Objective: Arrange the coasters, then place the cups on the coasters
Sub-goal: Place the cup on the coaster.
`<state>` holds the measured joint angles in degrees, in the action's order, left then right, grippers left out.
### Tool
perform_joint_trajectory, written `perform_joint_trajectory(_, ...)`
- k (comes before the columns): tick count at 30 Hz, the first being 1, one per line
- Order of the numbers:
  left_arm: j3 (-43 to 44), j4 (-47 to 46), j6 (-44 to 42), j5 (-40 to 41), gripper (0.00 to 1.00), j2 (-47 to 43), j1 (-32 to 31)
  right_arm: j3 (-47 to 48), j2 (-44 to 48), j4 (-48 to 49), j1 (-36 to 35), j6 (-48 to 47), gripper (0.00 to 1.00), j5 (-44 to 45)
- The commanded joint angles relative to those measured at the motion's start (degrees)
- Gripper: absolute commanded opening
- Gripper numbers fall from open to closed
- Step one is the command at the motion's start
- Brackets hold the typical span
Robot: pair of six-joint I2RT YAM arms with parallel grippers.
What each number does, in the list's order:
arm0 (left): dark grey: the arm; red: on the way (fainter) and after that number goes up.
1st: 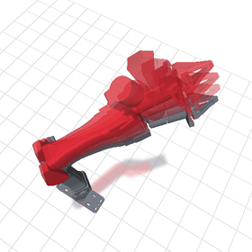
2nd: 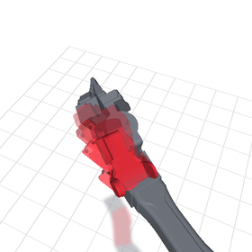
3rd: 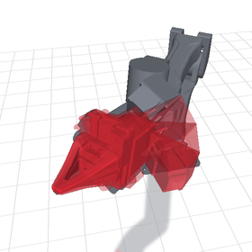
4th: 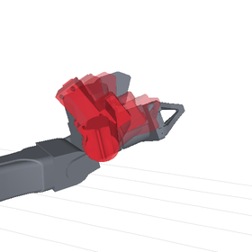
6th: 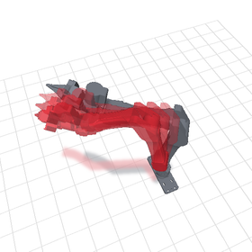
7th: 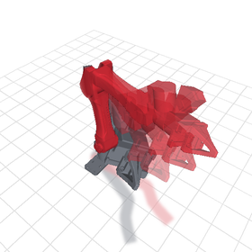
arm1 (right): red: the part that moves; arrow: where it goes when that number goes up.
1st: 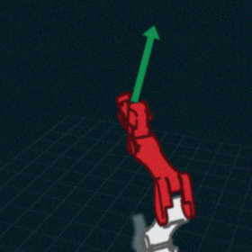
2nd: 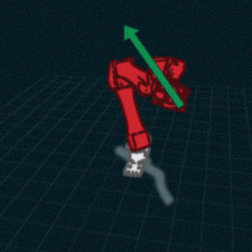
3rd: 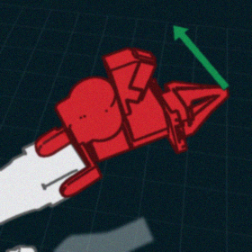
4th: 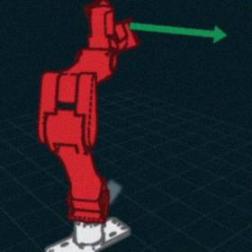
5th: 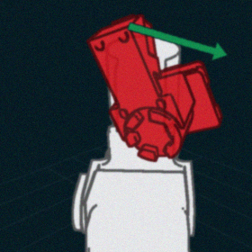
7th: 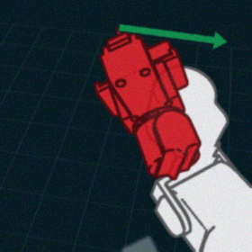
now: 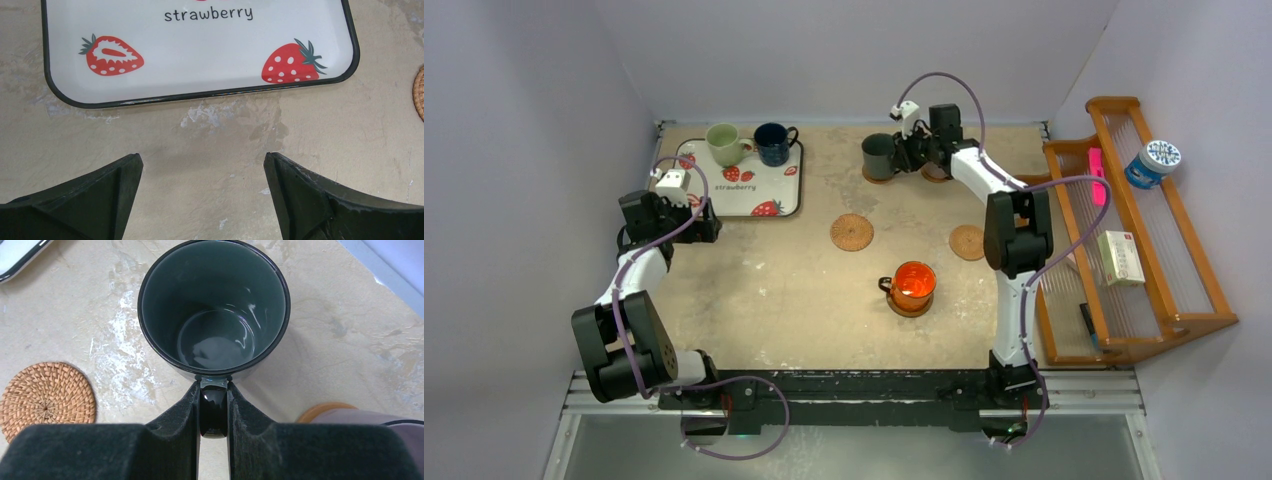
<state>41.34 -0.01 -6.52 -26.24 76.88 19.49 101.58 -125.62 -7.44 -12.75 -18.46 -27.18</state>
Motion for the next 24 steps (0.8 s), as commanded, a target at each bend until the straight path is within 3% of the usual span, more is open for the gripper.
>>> perform_joint_trajectory(1, -0.1, -2.3, 0.5, -1.4, 1.00, -0.8, 0.3, 0.2, 5.0, 3.8, -0.3, 0.2, 0.00, -2.5)
perform_joint_trajectory(24, 0.1, -2.5, 0.5, -1.2, 1.00, 0.0, 0.3, 6.0, -3.3, 0.8, -0.8, 0.5, 0.00, 0.4)
